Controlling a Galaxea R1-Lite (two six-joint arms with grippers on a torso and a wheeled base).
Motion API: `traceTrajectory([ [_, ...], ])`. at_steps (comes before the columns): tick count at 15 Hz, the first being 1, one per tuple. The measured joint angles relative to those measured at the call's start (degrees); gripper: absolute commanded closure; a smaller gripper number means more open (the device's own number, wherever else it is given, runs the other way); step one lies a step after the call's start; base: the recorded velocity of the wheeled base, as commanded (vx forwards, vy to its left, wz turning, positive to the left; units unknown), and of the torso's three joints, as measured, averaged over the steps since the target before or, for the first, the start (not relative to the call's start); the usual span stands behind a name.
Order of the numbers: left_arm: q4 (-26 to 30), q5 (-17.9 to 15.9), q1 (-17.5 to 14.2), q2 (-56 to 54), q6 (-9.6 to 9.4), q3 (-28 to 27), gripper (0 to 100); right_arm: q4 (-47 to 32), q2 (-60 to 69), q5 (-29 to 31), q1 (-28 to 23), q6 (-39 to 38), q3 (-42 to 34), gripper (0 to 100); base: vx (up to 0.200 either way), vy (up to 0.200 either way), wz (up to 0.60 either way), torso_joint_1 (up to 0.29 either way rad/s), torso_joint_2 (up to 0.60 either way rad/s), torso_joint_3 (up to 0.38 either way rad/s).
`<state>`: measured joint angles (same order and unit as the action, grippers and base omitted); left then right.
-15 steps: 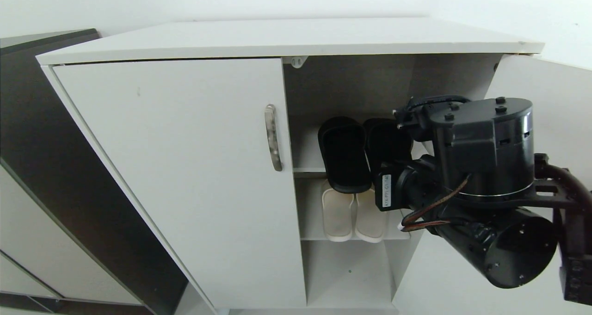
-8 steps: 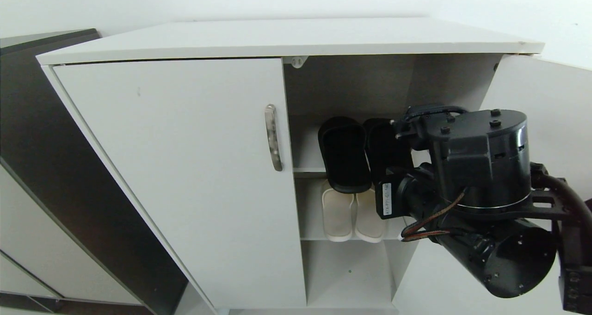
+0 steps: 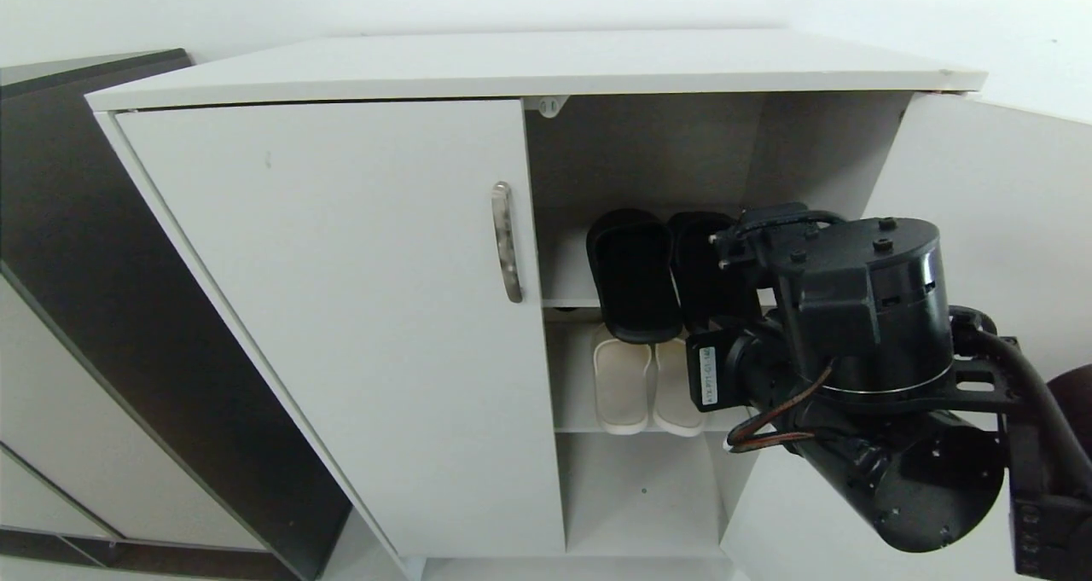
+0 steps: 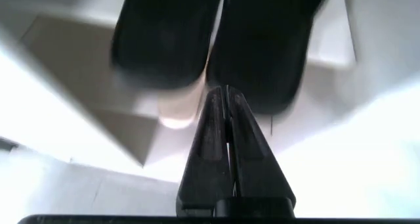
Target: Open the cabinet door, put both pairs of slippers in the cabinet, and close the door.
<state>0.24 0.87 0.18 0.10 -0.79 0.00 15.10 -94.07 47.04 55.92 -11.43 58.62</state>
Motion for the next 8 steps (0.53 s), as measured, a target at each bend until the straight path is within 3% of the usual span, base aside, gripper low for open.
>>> traceTrajectory([
  [8,0.0,0.02,-0.07,0.0,0.0,0.0,100,0.88,-0.11,-0.22,-0.02,0.13,-1.4,100,-0.2,0.0,0.0,0.001,0.0,0.002],
])
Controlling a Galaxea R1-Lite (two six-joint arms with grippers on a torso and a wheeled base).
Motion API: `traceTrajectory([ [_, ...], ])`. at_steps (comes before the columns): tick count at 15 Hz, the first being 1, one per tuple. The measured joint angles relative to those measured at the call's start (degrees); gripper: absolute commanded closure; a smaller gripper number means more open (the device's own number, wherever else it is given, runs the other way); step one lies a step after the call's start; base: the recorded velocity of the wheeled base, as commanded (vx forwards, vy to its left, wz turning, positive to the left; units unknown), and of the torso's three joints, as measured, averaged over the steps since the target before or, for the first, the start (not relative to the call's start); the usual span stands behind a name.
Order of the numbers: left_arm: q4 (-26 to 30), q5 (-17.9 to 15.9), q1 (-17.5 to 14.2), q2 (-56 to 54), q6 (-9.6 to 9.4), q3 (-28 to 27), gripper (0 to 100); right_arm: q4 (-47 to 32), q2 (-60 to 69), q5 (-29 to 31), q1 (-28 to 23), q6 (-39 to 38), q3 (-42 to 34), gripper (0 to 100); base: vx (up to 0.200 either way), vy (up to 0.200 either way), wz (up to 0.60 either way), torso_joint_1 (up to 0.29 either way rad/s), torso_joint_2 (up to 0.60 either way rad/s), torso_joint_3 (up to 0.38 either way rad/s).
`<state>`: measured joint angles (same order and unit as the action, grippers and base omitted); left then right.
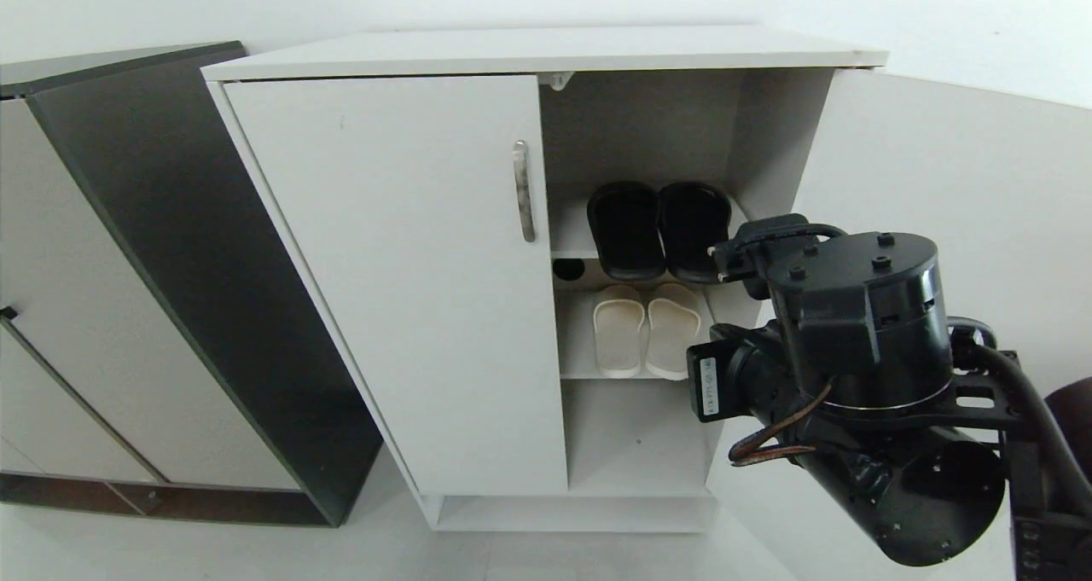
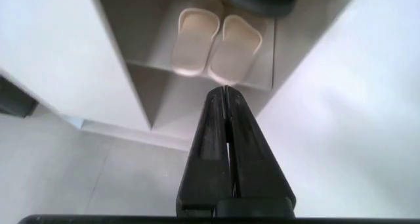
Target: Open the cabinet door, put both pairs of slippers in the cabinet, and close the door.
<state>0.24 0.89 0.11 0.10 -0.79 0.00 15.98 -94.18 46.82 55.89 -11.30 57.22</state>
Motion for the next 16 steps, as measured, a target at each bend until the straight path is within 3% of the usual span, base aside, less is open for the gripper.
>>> traceTrajectory([
  [7,0.0,-0.02,0.0,0.0,0.0,0.0,100,1.06,-0.05,-0.24,-0.13,0.13,-0.78,100,-0.2,0.0,0.0,0.003,0.0,0.001],
  [16,-0.02,-0.02,0.07,0.0,0.01,0.0,100,1.32,-0.63,-0.24,-1.44,0.3,-1.07,100,0.0,0.0,0.0,0.0,0.0,0.0],
])
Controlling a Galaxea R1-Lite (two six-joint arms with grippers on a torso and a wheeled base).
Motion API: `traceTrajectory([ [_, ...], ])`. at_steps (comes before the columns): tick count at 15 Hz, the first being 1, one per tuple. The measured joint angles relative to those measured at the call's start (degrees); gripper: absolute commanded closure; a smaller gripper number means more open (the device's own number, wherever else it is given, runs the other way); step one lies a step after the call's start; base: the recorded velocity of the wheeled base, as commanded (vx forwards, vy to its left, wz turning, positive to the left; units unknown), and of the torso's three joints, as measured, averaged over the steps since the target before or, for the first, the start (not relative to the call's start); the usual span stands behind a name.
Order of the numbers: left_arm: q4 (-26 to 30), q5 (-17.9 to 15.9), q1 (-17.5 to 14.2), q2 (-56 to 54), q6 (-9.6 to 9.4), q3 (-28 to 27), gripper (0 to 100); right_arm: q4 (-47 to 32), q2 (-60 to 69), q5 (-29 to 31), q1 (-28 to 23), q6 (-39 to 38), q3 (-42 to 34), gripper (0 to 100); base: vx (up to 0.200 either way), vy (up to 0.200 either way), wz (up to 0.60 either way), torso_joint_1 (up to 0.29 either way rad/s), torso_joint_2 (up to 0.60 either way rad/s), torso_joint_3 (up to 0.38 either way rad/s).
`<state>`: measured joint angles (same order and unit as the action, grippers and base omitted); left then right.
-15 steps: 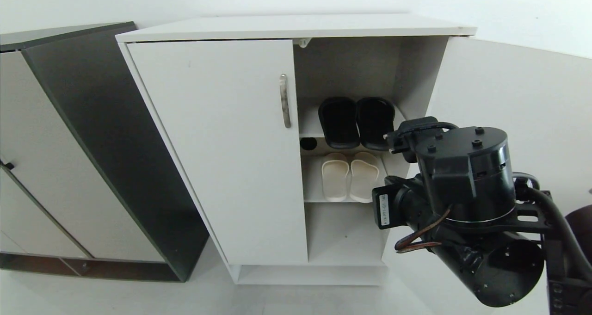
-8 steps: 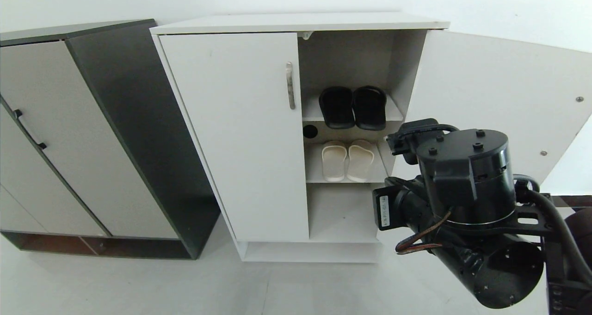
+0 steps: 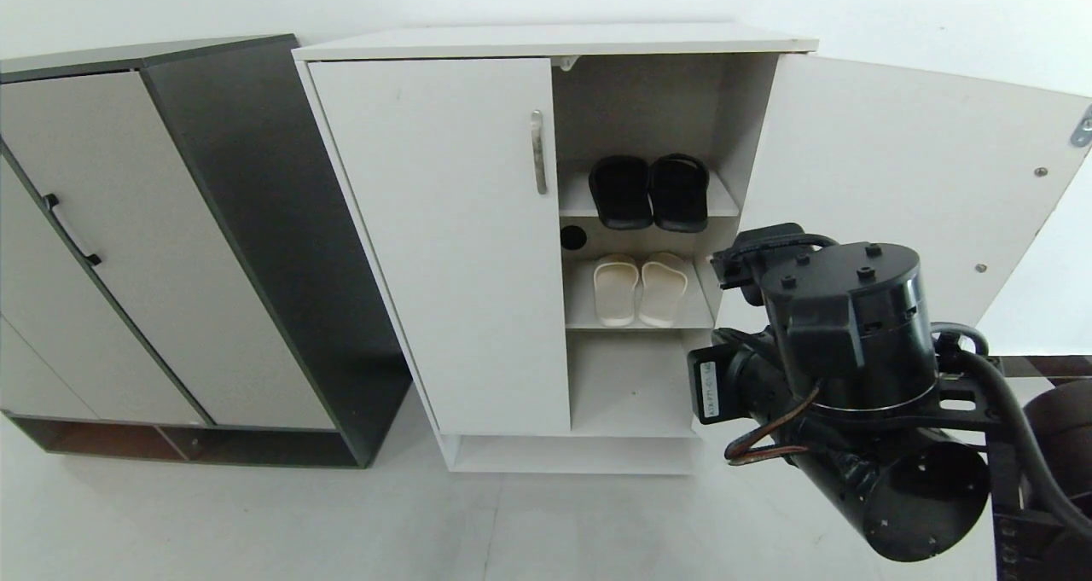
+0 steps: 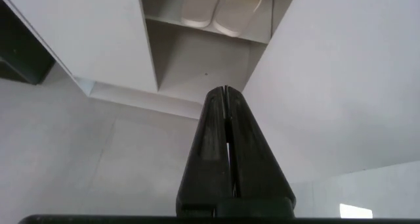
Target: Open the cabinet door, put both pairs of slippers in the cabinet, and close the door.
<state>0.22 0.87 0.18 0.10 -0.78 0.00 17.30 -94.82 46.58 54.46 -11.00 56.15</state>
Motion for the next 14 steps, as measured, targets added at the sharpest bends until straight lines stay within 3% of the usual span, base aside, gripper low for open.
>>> traceTrajectory([
  [14,0.0,0.06,-0.05,0.0,-0.01,0.0,100,-0.04,-1.21,-0.05,-0.11,0.2,-0.41,100,0.0,0.0,0.0,0.0,0.0,0.0],
])
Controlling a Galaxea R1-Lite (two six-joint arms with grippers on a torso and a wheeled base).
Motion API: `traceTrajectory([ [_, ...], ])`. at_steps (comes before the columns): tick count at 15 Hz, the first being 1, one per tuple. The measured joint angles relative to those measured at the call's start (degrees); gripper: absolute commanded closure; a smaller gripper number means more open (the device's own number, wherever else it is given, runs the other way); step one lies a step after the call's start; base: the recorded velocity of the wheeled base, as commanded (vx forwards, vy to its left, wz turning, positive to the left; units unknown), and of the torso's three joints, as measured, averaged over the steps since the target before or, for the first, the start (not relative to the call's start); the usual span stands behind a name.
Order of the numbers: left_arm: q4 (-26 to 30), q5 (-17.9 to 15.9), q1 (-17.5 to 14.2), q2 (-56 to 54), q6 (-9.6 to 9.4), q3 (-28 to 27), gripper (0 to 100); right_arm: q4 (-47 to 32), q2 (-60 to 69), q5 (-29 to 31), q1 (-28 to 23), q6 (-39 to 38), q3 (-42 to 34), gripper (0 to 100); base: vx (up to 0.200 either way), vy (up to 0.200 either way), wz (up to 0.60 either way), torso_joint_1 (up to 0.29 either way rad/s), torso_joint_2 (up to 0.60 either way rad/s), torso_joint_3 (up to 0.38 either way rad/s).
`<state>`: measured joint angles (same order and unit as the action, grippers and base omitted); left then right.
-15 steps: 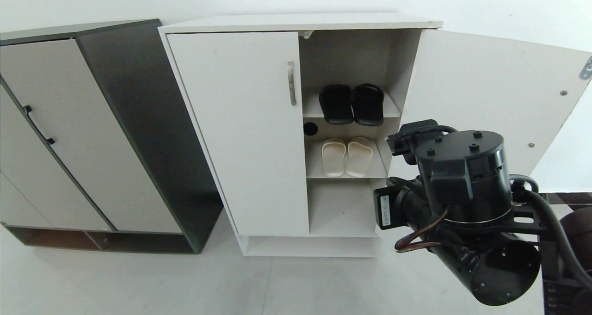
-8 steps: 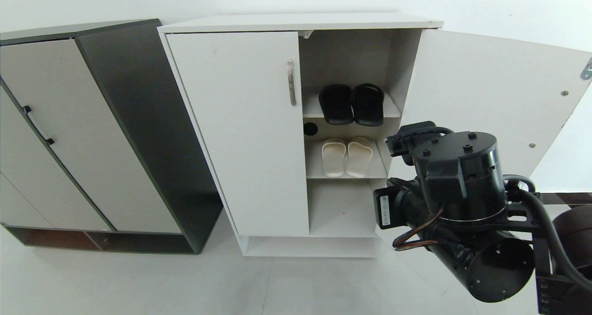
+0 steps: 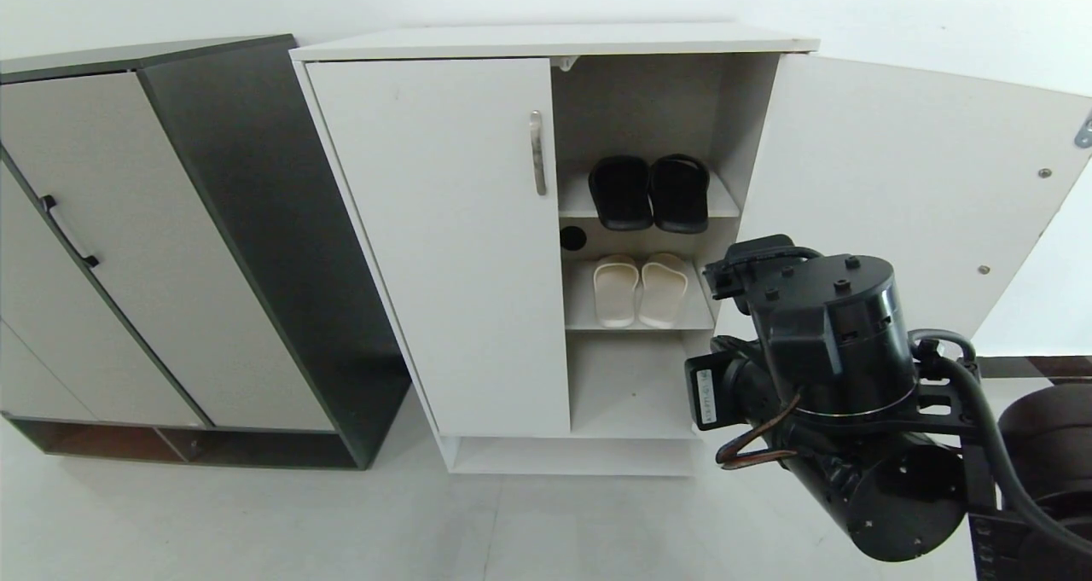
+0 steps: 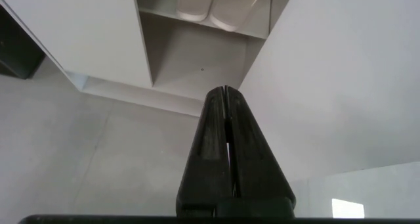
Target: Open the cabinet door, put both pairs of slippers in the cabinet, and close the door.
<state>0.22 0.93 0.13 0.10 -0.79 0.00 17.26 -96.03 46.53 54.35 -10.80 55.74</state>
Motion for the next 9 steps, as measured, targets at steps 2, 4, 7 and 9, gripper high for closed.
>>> traceTrajectory([
  [2,0.02,0.02,0.02,0.0,0.01,0.0,100,0.02,-0.13,0.02,0.06,0.0,-0.01,100,0.0,0.0,0.0,0.0,0.0,0.0],
  [4,0.0,0.02,0.02,0.0,0.01,0.0,100,0.83,-0.13,0.02,0.11,0.0,-0.04,100,0.0,0.0,0.0,0.0,0.0,0.0],
  [7,-0.12,0.05,0.0,0.0,0.0,-0.02,100,1.45,-0.13,0.05,0.11,0.0,-0.09,100,0.0,0.0,0.0,0.009,-0.17,-0.25],
  [9,0.11,0.02,-0.02,0.0,0.01,0.02,100,1.18,-0.2,-0.02,-0.11,0.0,-0.15,100,0.0,0.0,0.0,0.054,-0.34,-0.361],
])
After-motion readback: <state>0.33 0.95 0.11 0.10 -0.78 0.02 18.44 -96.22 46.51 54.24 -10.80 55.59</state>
